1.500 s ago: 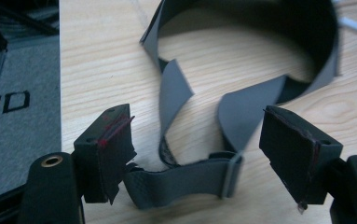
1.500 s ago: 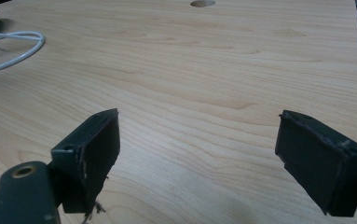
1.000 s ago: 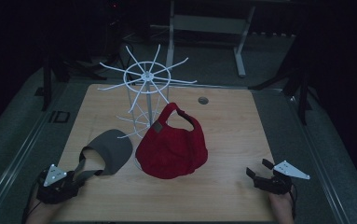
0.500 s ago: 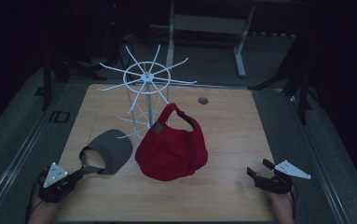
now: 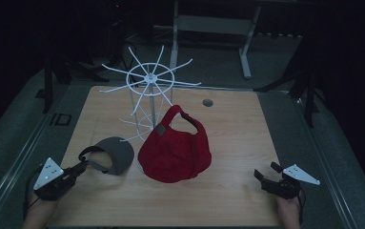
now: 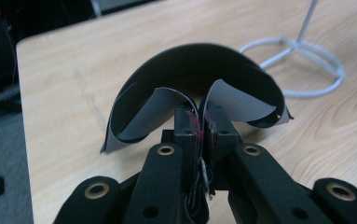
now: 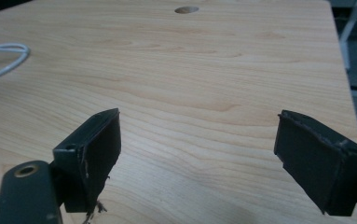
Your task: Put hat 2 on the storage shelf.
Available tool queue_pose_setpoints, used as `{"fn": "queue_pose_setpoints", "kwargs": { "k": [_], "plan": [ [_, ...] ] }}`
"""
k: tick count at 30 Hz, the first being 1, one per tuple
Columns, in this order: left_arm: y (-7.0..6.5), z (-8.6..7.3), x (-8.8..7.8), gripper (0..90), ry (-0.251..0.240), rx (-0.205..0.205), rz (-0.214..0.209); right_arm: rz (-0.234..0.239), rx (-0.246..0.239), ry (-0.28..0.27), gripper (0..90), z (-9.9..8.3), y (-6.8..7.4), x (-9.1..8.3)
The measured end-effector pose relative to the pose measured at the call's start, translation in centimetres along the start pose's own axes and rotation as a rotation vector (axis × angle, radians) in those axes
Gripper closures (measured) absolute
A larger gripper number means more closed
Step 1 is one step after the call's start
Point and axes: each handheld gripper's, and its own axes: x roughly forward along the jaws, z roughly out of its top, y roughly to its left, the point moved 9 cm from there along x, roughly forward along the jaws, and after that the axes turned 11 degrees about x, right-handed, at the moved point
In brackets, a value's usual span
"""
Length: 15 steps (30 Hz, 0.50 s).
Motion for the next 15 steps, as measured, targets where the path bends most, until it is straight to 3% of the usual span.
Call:
{"fn": "queue_pose_setpoints", "kwargs": {
  "k": [2, 7, 15],
  "plan": [
    [0.2, 1.0, -0.1, 86.1, -0.028, 0.003, -0.003, -0.009, -0.013, 0.0, 14.6, 0.0, 0.0, 0.0],
    [1.0, 3.9, -0.7, 86.1, -0.109, 0.015, -0.002, 0.008, 0.007, -0.006, 14.6, 0.0, -0.1, -0.1],
    [2.5, 7.6, -1.5, 86.1, -0.18, 0.047, 0.014, 0.02, 0.014, -0.009, 14.6, 0.0, -0.1, -0.2]
  ]
}}
